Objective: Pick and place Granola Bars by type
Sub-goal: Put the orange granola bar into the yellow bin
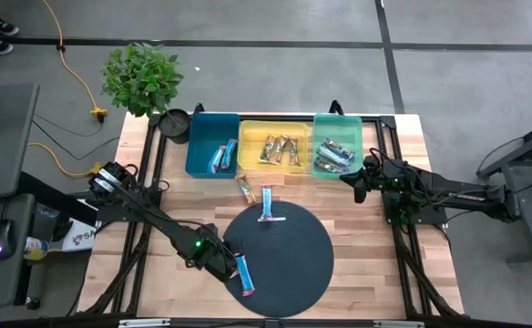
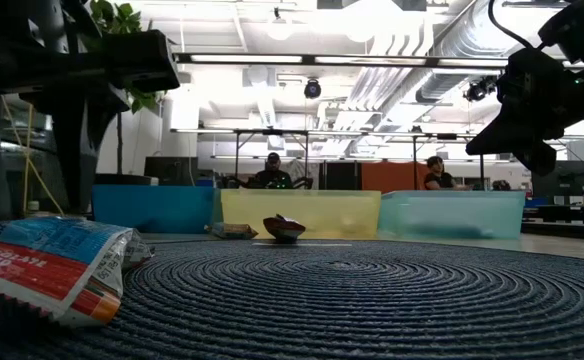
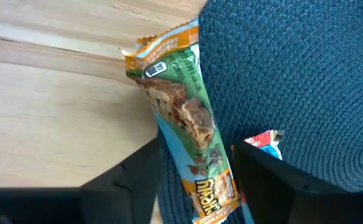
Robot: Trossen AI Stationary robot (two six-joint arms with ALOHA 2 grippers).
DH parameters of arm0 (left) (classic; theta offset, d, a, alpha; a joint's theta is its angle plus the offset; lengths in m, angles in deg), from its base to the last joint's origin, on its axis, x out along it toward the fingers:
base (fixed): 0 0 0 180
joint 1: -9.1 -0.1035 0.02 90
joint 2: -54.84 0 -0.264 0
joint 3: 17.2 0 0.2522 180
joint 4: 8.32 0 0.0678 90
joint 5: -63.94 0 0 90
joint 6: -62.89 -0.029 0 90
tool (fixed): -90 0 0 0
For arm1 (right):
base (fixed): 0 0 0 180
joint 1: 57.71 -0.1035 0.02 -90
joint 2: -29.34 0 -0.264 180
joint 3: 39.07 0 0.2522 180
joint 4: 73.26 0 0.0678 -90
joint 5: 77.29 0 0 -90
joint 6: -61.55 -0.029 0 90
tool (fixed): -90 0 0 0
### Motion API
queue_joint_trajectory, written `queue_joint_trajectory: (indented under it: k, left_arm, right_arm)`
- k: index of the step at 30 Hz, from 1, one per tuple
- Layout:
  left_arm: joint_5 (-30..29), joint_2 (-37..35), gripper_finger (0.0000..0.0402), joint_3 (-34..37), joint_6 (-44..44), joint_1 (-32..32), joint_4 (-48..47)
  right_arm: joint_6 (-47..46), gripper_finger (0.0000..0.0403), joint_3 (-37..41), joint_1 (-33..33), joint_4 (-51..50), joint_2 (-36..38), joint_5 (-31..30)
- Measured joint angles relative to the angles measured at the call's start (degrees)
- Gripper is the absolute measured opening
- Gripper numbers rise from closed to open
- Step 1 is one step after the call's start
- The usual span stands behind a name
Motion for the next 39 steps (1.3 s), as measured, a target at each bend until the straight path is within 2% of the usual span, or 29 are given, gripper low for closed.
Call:
queue_joint_trajectory:
  k: [5,9,20,28,39]
  left_arm:
    - [1.04,0.0,0.0251,0.0,0.56,0.0,-0.48]
    - [1.68,0.0,0.0271,0.0,1.6,-0.9,-1.94]
    - [4.18,0.0,0.0273,-0.01,-2.82,-7.32,-1.43]
    - [8.32,2.64,0.0273,-0.09,-2.42,-7.13,-0.46]
    - [9.08,3.69,0.0271,-0.07,-2.27,-7.1,2.01]
  right_arm:
    - [0.0,0.0,0.0,-0.01,0.0,0.0,0.0]
    - [0.0,0.0,0.0,0.01,0.0,0.0,0.0]
    - [0.0,0.0,0.0,0.01,-0.02,0.0,0.0]
    - [0.0,0.0,0.0,0.01,0.0,0.0,-0.01]
    - [0.0,0.0,-0.02,0.01,-0.02,-0.01,0.0]
